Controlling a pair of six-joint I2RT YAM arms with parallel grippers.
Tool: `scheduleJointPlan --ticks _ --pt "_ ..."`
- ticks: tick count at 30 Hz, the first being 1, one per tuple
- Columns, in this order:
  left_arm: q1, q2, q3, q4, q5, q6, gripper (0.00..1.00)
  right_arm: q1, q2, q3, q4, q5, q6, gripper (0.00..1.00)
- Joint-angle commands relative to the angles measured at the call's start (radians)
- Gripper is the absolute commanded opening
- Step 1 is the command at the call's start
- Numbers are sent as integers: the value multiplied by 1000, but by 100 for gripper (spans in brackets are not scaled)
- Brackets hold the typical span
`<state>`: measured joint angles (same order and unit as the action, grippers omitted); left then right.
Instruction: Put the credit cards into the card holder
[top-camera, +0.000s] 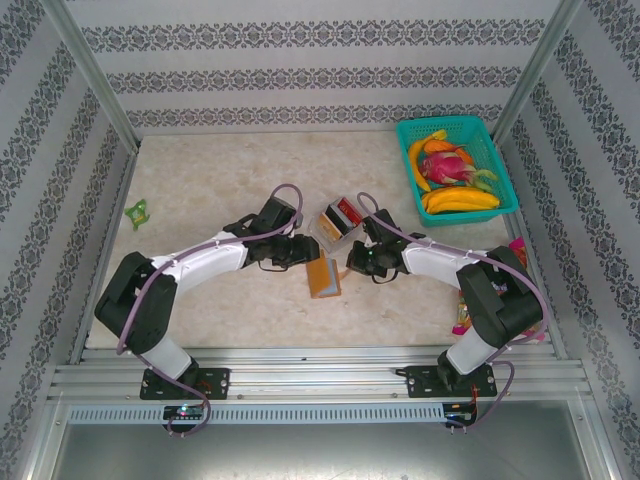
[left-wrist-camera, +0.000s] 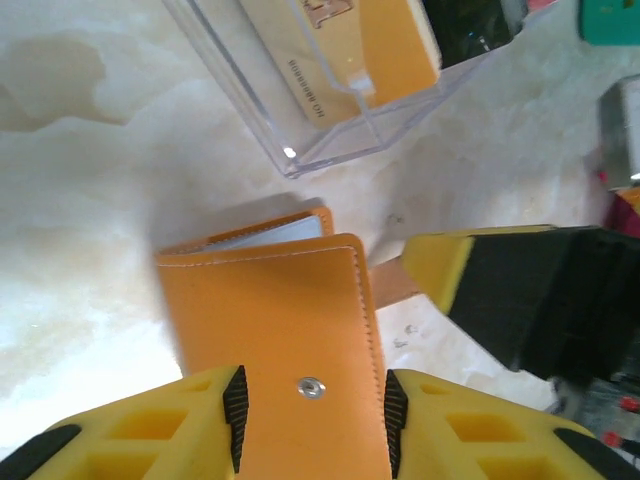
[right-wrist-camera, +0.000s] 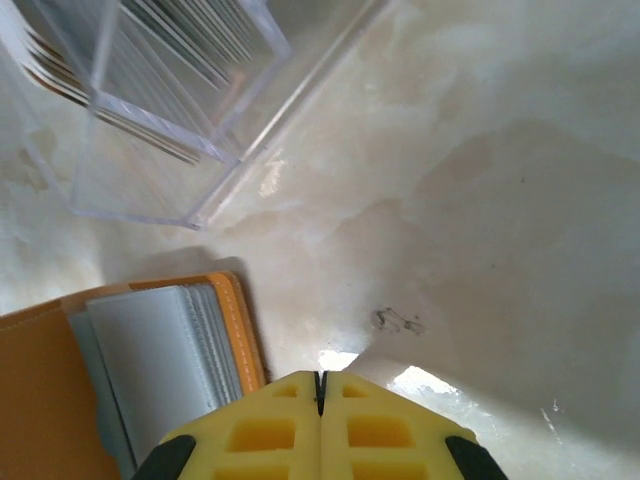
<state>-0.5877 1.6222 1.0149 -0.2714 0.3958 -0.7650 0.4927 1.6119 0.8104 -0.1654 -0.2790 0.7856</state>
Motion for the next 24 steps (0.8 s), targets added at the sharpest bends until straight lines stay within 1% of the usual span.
scheduleJointPlan --ticks 1,4,7,12,24 --pt "3 34 3 -98 -54 47 38 -8 0 32 -28 -15 -17 2" --pt "3 29 -12 -90 -52 48 33 -8 0 36 -36 -10 -20 2" --pt "3 24 -33 -87 -62 43 32 -8 2 41 -48 -9 -23 2" --pt "-7 70 -48 -21 13 8 34 -8 -3 34 -48 -9 -22 2" --pt "-50 145 -62 70 -9 -60 38 -4 -24 6 -23 -26 -13 4"
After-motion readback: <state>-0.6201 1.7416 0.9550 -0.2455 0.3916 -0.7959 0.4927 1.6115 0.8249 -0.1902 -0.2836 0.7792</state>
